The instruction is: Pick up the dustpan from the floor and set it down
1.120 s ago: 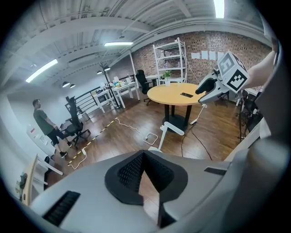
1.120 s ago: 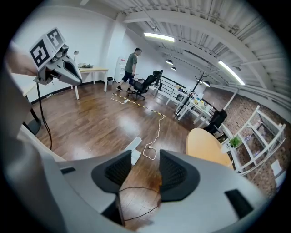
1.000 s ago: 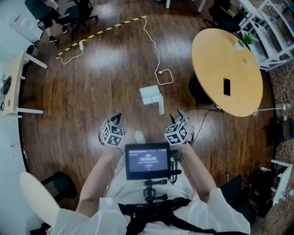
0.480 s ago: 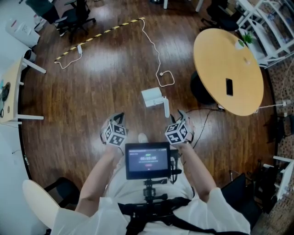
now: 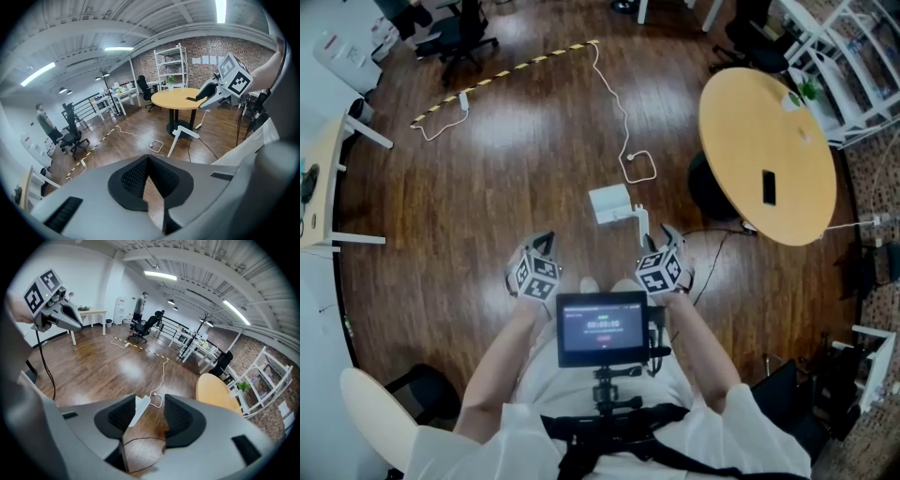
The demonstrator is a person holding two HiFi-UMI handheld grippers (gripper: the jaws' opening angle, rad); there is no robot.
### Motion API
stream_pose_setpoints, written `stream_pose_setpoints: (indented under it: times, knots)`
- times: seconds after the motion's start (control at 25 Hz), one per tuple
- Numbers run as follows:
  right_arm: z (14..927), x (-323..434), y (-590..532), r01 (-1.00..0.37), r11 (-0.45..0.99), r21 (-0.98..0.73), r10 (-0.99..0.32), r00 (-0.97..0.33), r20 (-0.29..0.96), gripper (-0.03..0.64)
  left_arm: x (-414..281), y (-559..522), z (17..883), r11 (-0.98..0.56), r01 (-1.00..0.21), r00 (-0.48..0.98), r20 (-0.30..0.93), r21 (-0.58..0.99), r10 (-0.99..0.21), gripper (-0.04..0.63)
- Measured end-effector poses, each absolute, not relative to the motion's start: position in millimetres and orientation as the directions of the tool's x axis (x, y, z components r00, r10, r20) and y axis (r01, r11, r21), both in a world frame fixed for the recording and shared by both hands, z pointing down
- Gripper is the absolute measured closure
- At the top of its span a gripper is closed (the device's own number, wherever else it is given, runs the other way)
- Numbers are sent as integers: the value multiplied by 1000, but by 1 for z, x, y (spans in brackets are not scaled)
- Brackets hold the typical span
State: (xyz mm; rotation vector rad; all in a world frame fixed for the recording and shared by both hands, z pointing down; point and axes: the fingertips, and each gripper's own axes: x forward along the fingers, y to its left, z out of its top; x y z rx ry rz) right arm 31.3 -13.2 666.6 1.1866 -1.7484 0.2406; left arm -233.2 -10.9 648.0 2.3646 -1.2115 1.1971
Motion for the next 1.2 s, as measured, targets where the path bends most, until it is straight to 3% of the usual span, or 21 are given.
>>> stream_pose_setpoints:
  times: [1.2]
  knots:
    - [674, 76, -71, -730, 620, 288, -561, -155, 813, 413, -188, -56, 637, -541, -821, 223, 771, -182, -597, 600]
